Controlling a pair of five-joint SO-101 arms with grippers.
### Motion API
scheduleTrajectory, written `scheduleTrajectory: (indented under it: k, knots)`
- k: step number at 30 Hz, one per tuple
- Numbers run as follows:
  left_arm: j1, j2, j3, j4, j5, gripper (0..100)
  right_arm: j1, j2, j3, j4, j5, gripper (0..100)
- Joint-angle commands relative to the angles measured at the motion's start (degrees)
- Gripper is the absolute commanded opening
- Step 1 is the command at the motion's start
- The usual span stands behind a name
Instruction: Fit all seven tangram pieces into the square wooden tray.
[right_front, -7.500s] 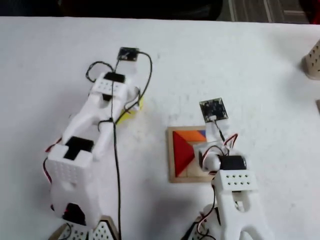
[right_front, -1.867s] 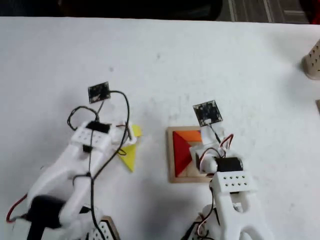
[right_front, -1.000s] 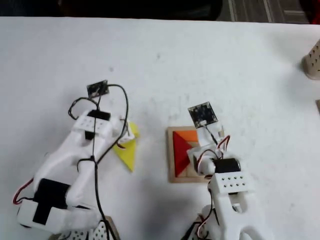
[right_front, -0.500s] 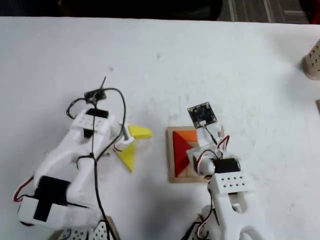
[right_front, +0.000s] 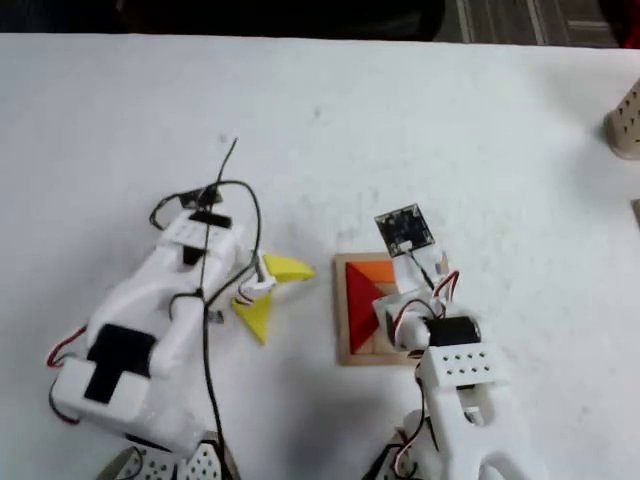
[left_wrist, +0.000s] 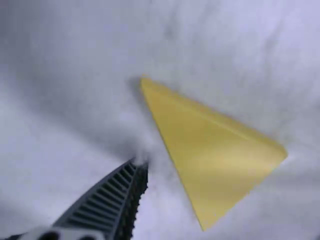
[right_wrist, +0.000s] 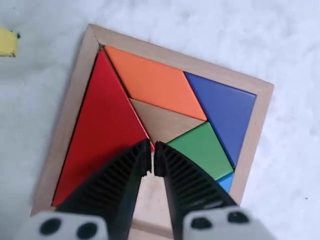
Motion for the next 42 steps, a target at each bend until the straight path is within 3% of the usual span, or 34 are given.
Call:
scheduleTrajectory:
  k: [1, 7, 13, 21, 24, 33, 42]
  knots:
    - [-0.48, 4.09, -4.31, 2.64, 0.44, 62, -0.48, -1.19, -0.44, -0.84, 0.53, 1.8]
    - [-0.66, 4.18, -5.01, 2.9, -4.57, 62, -0.48, -1.19, -0.44, -0.84, 0.53, 1.8]
    - [-0.57, 3.82, -5.45, 1.14, -4.75, 63, -0.48, -1.36, -0.44, -0.75, 0.53, 1.8]
    - [-0.66, -13.76, 2.9, 1.23, -4.4, 88, -0.4, -1.36, -0.44, -0.75, 0.53, 1.8]
    - [-1.8, -20.53, 7.74, 0.53, -4.92, 93, -0.4, -1.36, -0.44, -0.75, 0.53, 1.8]
    - [-1.1, -31.25, 14.24, -5.63, -20.04, 93, -0.4, -1.19, -0.44, -0.75, 0.53, 1.8]
    - [-2.59, -43.82, 19.34, -6.42, -19.78, 93, -0.31, -1.19, -0.44, -0.66, 0.53, 1.8]
